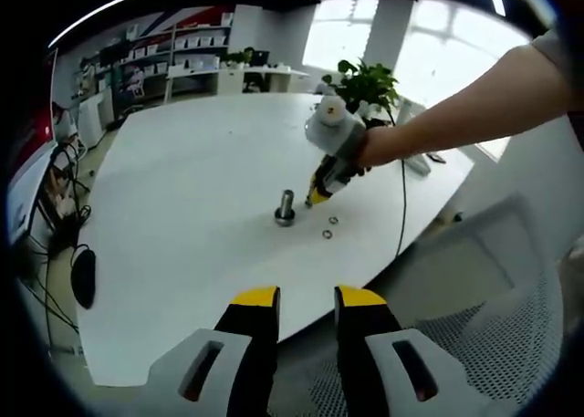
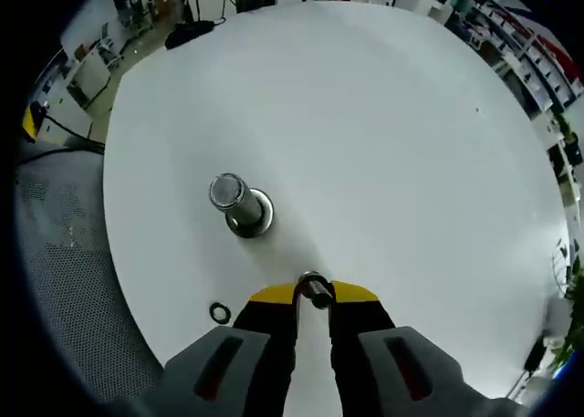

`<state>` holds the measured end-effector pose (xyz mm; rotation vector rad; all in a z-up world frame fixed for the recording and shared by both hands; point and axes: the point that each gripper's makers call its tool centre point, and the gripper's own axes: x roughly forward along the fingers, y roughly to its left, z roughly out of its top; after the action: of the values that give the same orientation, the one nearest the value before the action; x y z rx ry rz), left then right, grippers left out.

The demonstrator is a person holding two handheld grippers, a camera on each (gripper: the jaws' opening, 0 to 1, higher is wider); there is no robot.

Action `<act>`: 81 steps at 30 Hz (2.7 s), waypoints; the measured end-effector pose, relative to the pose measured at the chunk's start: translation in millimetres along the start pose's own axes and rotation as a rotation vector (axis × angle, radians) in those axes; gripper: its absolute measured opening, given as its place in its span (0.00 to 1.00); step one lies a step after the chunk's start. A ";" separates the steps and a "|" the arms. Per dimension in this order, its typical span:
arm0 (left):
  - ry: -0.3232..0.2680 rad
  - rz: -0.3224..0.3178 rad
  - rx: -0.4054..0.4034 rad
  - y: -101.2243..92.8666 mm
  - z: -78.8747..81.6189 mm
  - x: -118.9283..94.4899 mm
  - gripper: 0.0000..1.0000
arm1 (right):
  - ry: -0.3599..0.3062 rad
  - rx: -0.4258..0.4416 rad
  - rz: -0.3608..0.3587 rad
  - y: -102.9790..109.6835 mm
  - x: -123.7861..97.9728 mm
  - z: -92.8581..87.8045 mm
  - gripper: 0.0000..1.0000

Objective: Place the washer onto the threaded stud by aligning its center hole with the stud, sliding it down to the base, and recovering from edge contact or off-axis alignment until the washer reaches the visible bottom stop.

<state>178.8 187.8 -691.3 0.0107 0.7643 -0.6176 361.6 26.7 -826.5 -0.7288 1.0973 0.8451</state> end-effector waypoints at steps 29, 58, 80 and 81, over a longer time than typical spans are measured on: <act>-0.012 -0.003 0.000 -0.1 1.9 -0.8 0.19 | 0.009 0.069 -0.014 -1.2 -13.0 -29.9 0.22; -0.025 0.004 0.022 0.1 4.6 -2.3 0.19 | 0.086 -0.059 0.062 49.6 -4.6 -51.7 0.17; -0.019 0.000 0.029 -0.8 3.9 -1.5 0.18 | 0.145 -0.123 0.093 50.3 -4.1 -49.2 0.18; -0.019 0.000 0.029 -0.9 4.0 -1.5 0.18 | 0.145 -0.129 0.097 50.4 -4.1 -49.1 0.18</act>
<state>180.1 186.9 -687.2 0.0316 0.7364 -0.6283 294.9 9.4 -841.6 -0.8604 1.2235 0.9643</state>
